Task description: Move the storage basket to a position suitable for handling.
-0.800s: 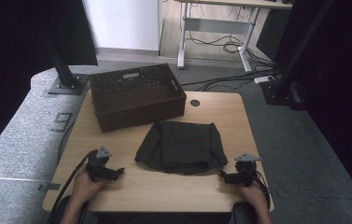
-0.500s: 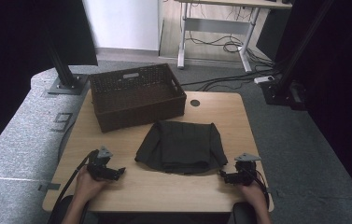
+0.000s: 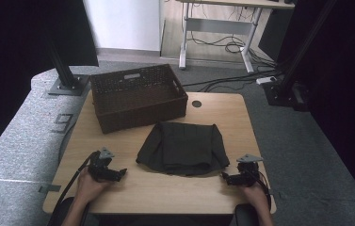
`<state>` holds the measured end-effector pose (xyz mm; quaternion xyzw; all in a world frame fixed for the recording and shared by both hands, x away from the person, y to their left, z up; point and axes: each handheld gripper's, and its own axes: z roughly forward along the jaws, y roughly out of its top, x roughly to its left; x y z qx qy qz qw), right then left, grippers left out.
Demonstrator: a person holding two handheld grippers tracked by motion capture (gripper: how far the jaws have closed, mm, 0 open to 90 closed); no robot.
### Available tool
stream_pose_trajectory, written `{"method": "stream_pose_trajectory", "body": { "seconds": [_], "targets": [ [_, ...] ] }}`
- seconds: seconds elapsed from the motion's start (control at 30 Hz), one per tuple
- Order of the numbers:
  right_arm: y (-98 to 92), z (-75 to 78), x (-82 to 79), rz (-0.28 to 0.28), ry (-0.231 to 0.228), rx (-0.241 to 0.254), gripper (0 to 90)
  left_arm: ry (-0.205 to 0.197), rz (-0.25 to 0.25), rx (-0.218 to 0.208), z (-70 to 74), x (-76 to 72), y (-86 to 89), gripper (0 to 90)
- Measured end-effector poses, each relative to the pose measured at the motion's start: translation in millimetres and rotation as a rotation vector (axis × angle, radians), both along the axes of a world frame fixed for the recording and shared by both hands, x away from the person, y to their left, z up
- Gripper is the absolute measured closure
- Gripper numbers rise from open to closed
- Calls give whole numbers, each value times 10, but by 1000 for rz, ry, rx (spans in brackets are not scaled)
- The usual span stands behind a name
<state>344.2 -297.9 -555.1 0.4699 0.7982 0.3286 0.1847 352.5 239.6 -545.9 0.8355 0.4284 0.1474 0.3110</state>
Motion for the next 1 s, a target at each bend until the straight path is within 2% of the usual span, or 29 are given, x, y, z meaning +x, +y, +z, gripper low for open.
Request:
{"method": "stream_pose_trajectory", "body": {
  "seconds": [0.1,0.27,0.5,0.57,0.8,0.9,1.0],
  "targets": [
    [-5,27,0,3,15,1,28,14,-13,-28,31,15,-29,31],
    [0,106,5,10,19,20,37,2,-22,-43,117,44,-90,57],
    [42,288,71,17,-3,60,101,-30,-61,-24,245,130,-234,99],
    [46,333,101,15,-9,63,125,-35,-67,-37,292,172,-277,111],
    [89,450,242,18,-15,57,141,-51,-94,-42,410,373,-478,141],
    [133,524,283,33,-21,59,149,-48,-105,-60,449,478,-584,144],
    [172,603,304,52,-21,55,149,-52,-121,-54,477,551,-681,146]
  ]
}}
